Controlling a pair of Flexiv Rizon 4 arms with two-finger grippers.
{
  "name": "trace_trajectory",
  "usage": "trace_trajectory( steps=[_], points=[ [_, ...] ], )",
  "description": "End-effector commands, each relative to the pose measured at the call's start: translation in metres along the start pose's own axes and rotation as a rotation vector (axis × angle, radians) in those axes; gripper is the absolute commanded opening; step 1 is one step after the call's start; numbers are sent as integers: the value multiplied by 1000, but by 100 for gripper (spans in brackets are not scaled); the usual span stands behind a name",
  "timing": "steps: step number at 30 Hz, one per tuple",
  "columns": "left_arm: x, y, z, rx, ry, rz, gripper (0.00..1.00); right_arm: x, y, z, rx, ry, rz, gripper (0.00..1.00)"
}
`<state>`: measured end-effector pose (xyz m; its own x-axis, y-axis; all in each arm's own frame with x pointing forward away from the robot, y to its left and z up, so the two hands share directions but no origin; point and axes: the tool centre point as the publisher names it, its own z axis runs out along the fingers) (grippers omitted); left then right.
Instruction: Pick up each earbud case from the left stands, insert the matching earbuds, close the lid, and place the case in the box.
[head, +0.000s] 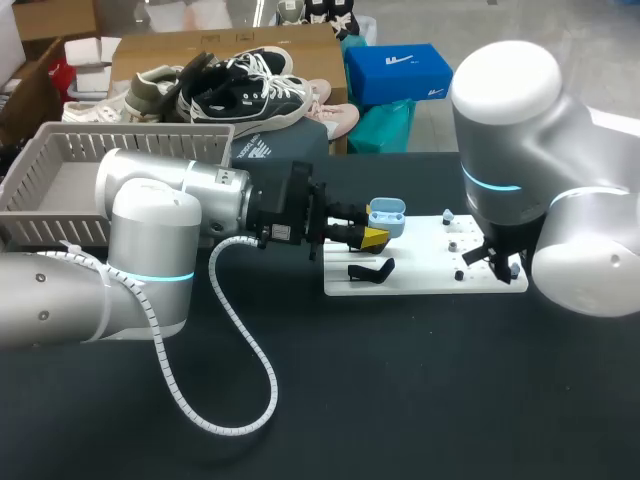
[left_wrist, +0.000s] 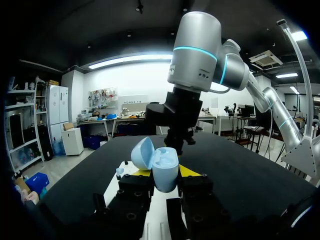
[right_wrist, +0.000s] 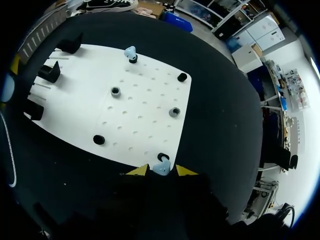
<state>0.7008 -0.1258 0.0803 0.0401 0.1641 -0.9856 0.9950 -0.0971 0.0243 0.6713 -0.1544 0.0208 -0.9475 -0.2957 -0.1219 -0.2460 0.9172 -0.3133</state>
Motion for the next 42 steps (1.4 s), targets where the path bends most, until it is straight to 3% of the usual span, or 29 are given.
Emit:
trace_trajectory(
  steps=[1,7,20,30,42],
  points=[
    [0,0,1,-3,0,1,0,-3,1,4,5,5,2,24],
    [0,0,1,-3,0,1,0,-3,1,4,1,9,6,0],
    [0,0,1,-3,0,1,0,4,-4,-14,-9,-7,36,0],
    [0,0,1,-3,0,1,0,18,-13,-81,-19,-137,51,0],
    [0,0,1,-3,0,1,0,9,29,-166,-127,-218,-95,0]
  ],
)
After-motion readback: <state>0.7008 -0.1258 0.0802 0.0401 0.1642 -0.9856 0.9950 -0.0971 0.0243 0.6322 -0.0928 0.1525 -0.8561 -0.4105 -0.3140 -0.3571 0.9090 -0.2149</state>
